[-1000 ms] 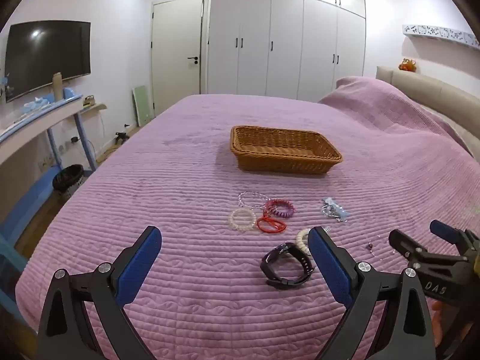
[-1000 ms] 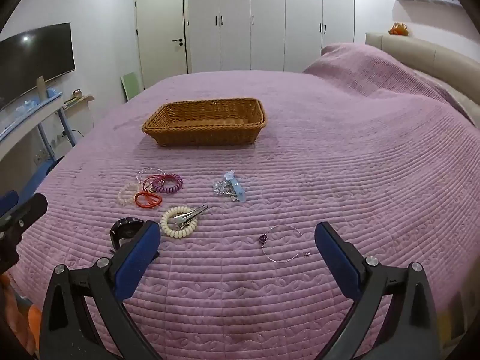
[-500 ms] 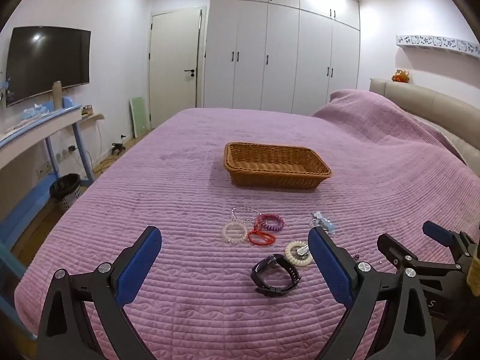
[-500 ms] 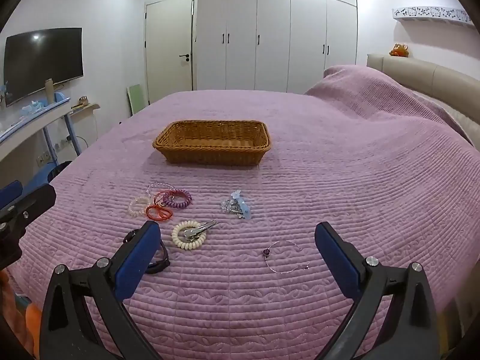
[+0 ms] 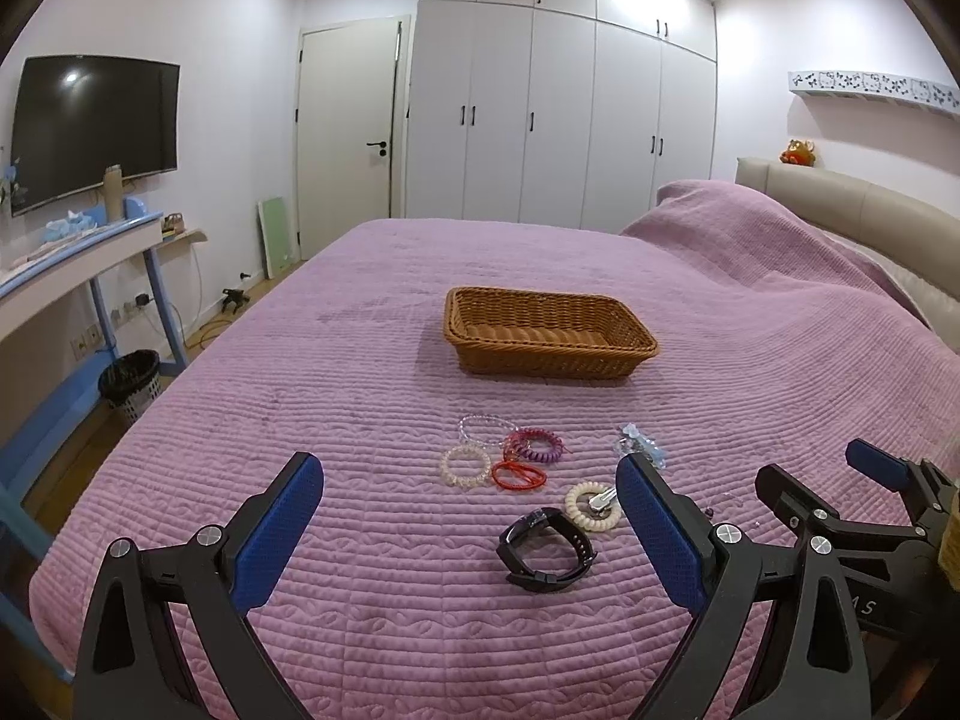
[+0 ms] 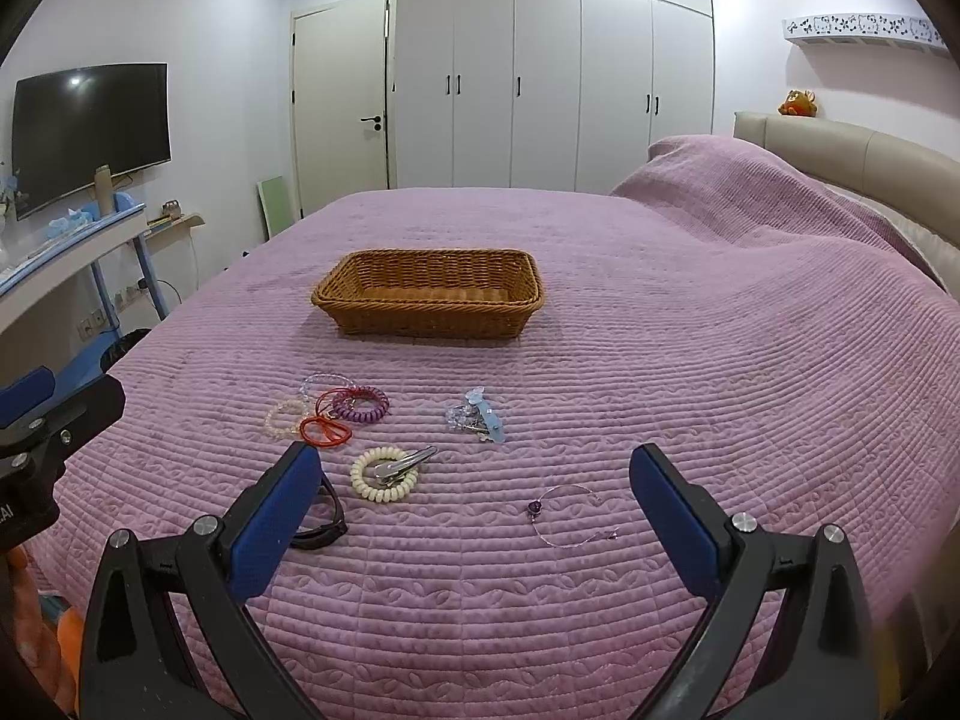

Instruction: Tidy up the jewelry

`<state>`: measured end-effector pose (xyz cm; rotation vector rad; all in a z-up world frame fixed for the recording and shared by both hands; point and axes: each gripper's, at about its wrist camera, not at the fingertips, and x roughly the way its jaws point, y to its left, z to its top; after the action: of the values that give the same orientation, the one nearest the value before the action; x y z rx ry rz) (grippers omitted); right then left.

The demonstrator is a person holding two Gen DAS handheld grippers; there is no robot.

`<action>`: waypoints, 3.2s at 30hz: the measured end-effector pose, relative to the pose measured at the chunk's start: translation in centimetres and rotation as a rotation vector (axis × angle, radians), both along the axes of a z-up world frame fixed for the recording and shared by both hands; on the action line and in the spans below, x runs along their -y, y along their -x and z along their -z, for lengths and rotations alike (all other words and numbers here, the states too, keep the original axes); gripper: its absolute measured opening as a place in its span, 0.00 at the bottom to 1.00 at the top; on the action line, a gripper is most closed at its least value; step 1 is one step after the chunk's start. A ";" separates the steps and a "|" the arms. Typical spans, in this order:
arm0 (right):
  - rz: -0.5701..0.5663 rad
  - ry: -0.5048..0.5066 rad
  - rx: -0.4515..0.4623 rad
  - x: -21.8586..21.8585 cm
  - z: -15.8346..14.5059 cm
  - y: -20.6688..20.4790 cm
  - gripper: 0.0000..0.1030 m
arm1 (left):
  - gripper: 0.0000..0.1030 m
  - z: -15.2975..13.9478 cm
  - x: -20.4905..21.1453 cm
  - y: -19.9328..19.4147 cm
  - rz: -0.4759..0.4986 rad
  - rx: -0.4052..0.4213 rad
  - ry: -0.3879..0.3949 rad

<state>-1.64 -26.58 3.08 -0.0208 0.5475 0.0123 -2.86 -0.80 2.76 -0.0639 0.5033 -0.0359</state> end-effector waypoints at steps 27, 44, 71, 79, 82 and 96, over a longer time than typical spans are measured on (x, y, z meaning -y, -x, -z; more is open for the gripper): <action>-0.013 -0.016 -0.009 -0.1 -0.4 0.1 1.00 | 0.95 0.3 -0.2 0.0 0.005 -0.004 0.013; -0.020 -0.016 -0.010 -0.3 -0.3 0.1 1.00 | 0.95 0.4 -0.5 -0.1 0.006 -0.009 0.024; -0.012 -0.025 -0.118 4.1 4.8 -1.5 1.00 | 0.95 6.2 -2.7 -3.1 0.114 -0.204 0.069; -0.035 -0.082 -0.218 6.3 9.2 -2.8 0.87 | 0.80 10.4 -1.1 -5.9 0.182 -0.322 0.103; -0.033 -0.090 -0.217 6.8 9.7 -3.7 0.80 | 0.73 11.0 -0.3 -6.9 0.201 -0.344 0.096; -0.052 -0.093 -0.310 5.3 12.0 -9.6 0.38 | 0.48 12.2 1.8 -10.8 0.255 -0.386 0.042</action>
<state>7.96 -31.92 -8.90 0.0589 0.8553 0.0925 7.92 -2.63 -9.41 -0.0477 0.8949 -0.2884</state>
